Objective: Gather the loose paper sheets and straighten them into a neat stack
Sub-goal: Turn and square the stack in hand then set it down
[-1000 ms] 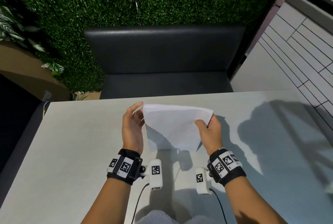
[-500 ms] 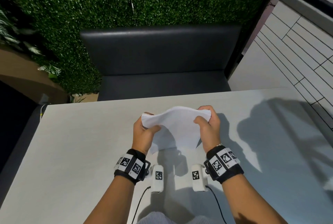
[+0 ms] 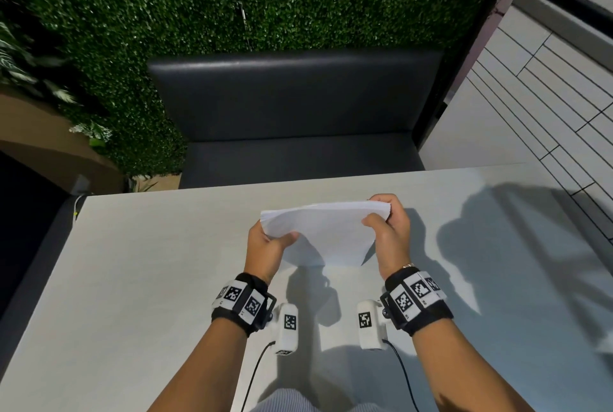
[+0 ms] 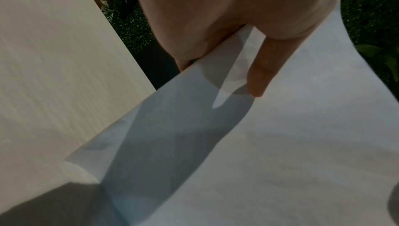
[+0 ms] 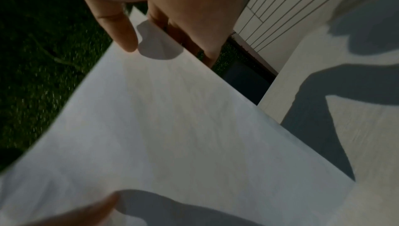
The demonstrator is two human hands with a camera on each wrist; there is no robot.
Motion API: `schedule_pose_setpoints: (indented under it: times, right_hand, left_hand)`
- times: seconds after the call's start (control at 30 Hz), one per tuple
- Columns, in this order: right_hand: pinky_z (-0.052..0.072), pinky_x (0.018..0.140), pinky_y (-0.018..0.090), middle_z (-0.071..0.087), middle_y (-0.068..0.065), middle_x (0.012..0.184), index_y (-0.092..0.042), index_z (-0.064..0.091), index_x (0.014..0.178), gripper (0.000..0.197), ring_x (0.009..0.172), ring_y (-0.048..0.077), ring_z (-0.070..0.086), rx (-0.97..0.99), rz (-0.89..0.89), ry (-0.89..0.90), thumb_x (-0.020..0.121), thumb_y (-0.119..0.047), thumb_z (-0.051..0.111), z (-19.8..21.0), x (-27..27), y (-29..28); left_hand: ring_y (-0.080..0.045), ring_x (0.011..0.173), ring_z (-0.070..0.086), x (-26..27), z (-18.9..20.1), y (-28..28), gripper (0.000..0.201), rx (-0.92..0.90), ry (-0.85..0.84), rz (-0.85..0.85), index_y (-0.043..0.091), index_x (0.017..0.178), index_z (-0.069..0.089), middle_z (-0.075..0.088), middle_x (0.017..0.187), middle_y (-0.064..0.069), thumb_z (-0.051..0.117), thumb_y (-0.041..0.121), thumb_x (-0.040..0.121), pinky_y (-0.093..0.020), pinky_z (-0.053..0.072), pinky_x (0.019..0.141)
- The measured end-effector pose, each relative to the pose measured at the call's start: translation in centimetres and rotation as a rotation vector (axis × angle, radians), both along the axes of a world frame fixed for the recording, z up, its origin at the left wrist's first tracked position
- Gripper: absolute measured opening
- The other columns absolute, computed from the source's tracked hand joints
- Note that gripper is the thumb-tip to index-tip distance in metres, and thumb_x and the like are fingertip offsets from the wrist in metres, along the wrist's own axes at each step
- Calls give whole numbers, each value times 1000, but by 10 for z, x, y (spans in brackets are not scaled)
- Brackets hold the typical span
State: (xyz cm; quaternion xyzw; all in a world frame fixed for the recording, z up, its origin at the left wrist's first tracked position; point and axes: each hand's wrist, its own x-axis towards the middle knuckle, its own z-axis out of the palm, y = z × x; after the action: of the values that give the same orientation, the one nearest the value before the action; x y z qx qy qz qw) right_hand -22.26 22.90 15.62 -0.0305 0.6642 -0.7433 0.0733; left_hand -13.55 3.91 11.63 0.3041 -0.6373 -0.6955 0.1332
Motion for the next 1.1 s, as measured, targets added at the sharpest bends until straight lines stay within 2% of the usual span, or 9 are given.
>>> schedule_pose_setpoints:
  times: [0.1,0.27,0.6,0.7,0.83,0.9,0.97,1.03,1.1]
  right_hand:
    - [49,67,19,63,6,87,-13,61,89,25,78,14,60,-64,-65,67,74,7,58,1,1,8]
    - [50,76,21,69,9,89,-22,70,82,29,86,21,64,-84,-138,83,82,7,66,0,-3,16]
    - [51,76,16,76,-1,86,-17,75,85,19,86,12,70,-19,-155,12,83,2,70,6,-8,25]
    - [52,82,24,77,1,93,-26,77,83,20,95,20,71,35,-175,3,82,-6,74,4,-10,27]
    - [54,94,42,77,-1,93,-30,75,78,21,98,20,70,121,-208,11,80,-10,77,11,-9,25]
    - [49,99,49,75,3,98,-24,66,85,21,101,19,69,133,-235,135,78,-8,79,20,-7,23]
    - [42,106,46,68,5,116,-16,60,105,34,115,20,61,283,-197,410,78,-14,81,36,-3,21]
    - [30,114,44,56,2,134,-14,57,127,58,131,22,47,581,12,753,76,-26,81,56,-2,14]
    - [18,118,50,50,-8,140,-26,51,136,65,136,17,39,952,292,841,76,-30,74,76,-7,0]
  left_hand:
    - [-14,84,74,-1,2,0,28,-11,-4,-6,11,99,73,78,90,1,73,-7,78,-32,58,77]
    - [-6,78,74,-2,4,0,30,-30,8,-3,17,94,73,77,86,6,71,-8,78,-19,55,68]
    - [-19,92,72,-4,2,-1,27,-43,-13,1,13,103,72,76,96,-1,73,-1,80,-28,56,75]
    - [-20,93,73,-3,0,-1,28,-48,-16,-6,10,106,73,77,97,-3,73,0,80,-30,57,77]
    - [-19,92,72,-4,1,0,27,-51,-2,8,11,105,73,76,95,0,73,-1,81,-23,55,72]
    - [-17,88,70,-5,3,1,27,-58,23,23,15,100,72,75,91,3,71,-4,81,-18,54,68]
    - [-13,86,69,-6,12,1,28,-104,59,12,16,98,72,74,90,5,69,-6,82,-15,53,66]
    - [-9,84,68,-8,26,1,27,-218,113,-61,13,96,72,73,89,5,67,-9,81,-16,52,69]
    - [-12,79,65,-11,41,1,21,-402,167,-195,10,90,70,71,84,2,66,-8,79,-24,51,68]
